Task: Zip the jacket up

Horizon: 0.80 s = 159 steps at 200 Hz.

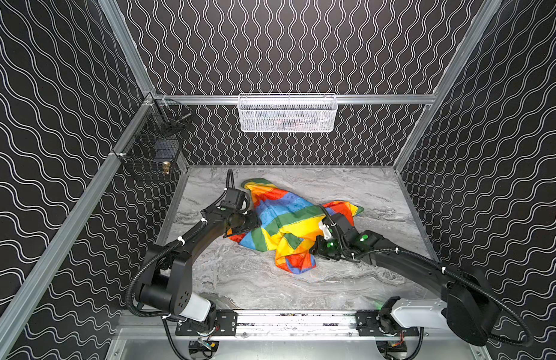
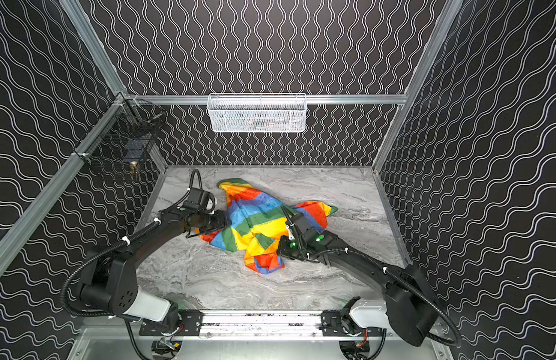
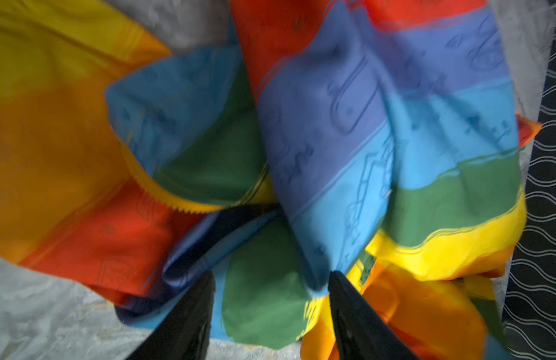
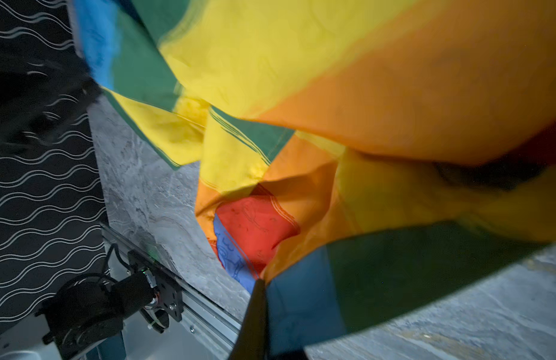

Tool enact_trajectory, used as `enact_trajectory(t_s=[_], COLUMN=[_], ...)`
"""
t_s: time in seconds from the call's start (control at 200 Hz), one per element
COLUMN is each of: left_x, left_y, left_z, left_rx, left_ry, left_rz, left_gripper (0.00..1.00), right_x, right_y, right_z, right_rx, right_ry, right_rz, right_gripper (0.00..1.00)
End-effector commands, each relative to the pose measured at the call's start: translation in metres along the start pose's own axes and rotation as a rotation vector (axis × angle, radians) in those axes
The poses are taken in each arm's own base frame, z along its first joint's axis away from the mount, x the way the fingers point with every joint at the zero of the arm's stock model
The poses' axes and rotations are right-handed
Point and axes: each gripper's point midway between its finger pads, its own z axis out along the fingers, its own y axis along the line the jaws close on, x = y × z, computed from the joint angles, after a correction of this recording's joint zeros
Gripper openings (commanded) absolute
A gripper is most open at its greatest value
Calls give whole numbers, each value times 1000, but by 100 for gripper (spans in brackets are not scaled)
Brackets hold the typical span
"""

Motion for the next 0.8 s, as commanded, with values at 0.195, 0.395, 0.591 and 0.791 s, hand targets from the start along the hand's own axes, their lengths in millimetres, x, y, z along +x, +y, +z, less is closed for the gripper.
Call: enact_trajectory(t_s=[0.195,0.395,0.591,0.791], left_x=[3,5,2,-6], left_y=[4,9,4,-5], left_z=[26,48,61,47], left_rx=[17,22,50,60], left_ry=[19,39,56,44], left_rz=[-18,-35,-35,-7], left_gripper=[63,61,31,0], right_x=[-61,-90,-120,-155], right_y=[73,105,121,107], right_z=[-61,-92,-124,-157], right_rx=[-70,-131,-178,-217], right_ry=[-189,-276,-349,-419], right_rz=[-138,-183,-208,-166], right_gripper=[0,0,0,0])
